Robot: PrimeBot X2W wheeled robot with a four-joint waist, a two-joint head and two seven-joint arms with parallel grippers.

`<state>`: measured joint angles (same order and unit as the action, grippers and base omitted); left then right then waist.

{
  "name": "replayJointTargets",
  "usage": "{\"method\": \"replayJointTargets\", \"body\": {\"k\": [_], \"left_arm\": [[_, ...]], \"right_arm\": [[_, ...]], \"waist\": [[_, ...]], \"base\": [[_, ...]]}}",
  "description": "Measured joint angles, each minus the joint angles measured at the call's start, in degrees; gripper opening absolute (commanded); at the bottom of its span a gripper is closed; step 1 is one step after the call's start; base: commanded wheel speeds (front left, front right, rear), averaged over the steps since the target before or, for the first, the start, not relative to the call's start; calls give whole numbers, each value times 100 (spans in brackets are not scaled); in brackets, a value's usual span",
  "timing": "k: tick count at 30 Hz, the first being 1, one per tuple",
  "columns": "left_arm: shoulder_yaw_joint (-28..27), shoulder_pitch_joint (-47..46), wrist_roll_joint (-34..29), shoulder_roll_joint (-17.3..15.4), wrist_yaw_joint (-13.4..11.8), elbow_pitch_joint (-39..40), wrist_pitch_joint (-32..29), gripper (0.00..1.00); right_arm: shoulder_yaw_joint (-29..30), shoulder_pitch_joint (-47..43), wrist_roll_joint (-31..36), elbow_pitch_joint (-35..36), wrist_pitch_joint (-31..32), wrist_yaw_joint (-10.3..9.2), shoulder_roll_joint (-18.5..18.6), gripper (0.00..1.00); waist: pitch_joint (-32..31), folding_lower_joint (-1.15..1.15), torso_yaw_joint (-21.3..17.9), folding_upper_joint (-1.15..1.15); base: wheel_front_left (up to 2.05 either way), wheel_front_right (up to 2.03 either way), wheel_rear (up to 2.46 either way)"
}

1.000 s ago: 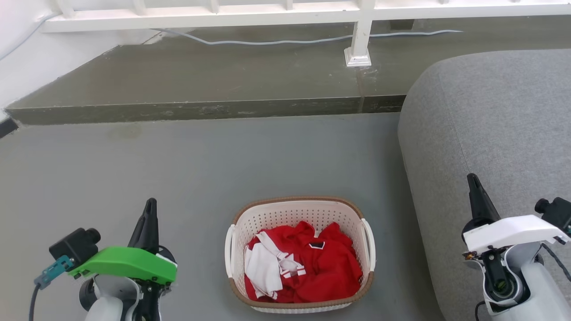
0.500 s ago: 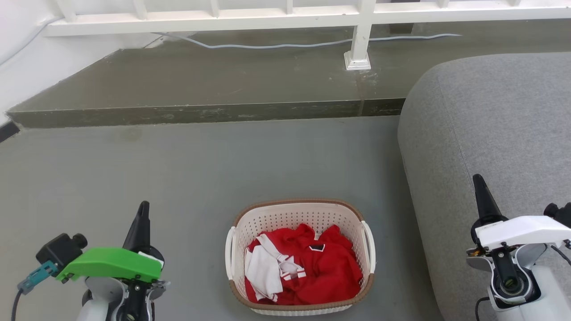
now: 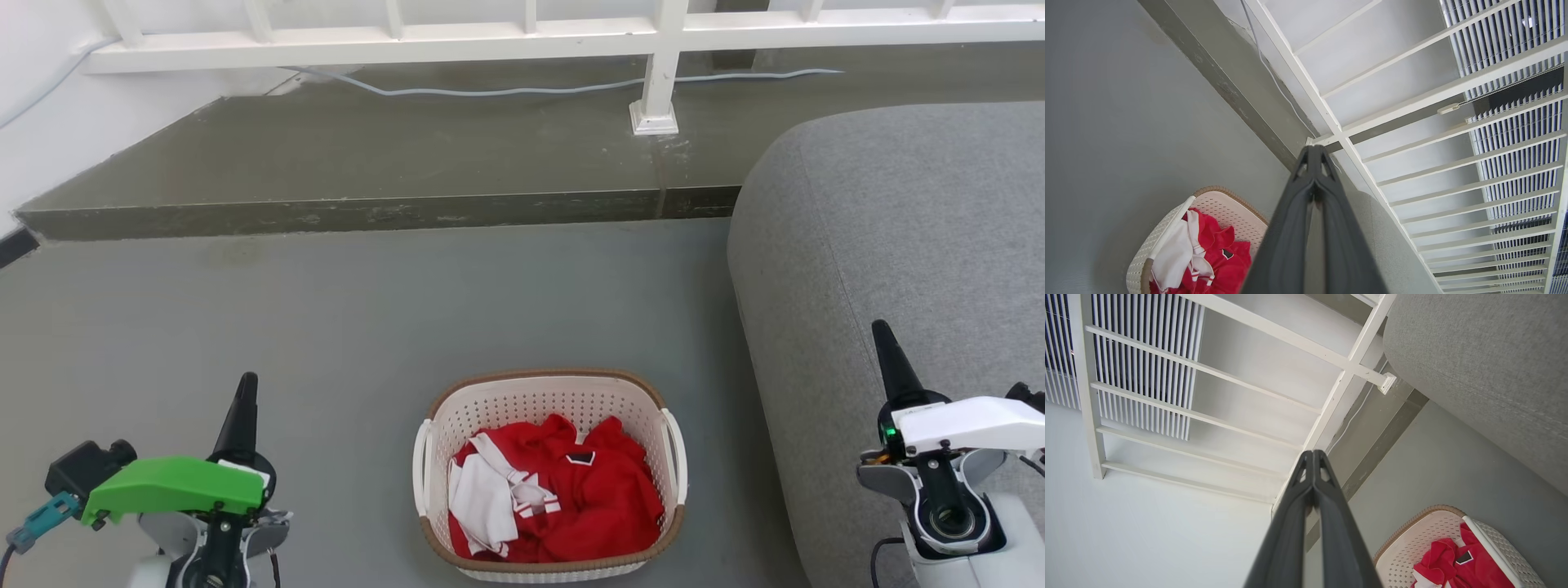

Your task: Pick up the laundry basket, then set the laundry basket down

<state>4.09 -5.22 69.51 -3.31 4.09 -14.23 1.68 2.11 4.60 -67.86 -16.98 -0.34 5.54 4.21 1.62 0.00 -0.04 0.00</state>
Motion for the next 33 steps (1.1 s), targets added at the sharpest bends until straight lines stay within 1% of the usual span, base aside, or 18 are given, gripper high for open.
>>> {"method": "replayJointTargets", "body": {"k": [6,8,18,23,25,26,33], "left_arm": [[-91,0,416,0,52,-20,-114,0],[-140,0,521,0,70,-27,-144,0],[-321,0,1209,1,141,-77,-319,0],[-410,0,1550,1,189,-108,-410,0],[-422,0,1586,1,192,-112,-425,0],[-456,0,1728,1,196,-121,-467,0],[-577,0,2140,1,252,-151,-568,0]], "right_arm": [[100,0,-393,7,100,13,-36,0],[130,0,-543,11,149,44,-46,0],[292,0,-1199,27,343,52,-81,0],[367,0,-1524,36,415,98,-114,0],[383,0,-1604,38,449,98,-119,0],[420,0,-1729,43,489,99,-134,0],[510,0,-2118,52,597,100,-169,0]], "waist": [[-25,0,0,0],[-34,0,1,0],[-76,0,2,0],[-97,0,3,0],[-101,0,2,0],[-109,0,2,0],[-135,0,3,0]], "base": [[0,0,0],[0,0,0],[0,0,0],[0,0,0],[0,0,0],[0,0,0],[0,0,0]]}}
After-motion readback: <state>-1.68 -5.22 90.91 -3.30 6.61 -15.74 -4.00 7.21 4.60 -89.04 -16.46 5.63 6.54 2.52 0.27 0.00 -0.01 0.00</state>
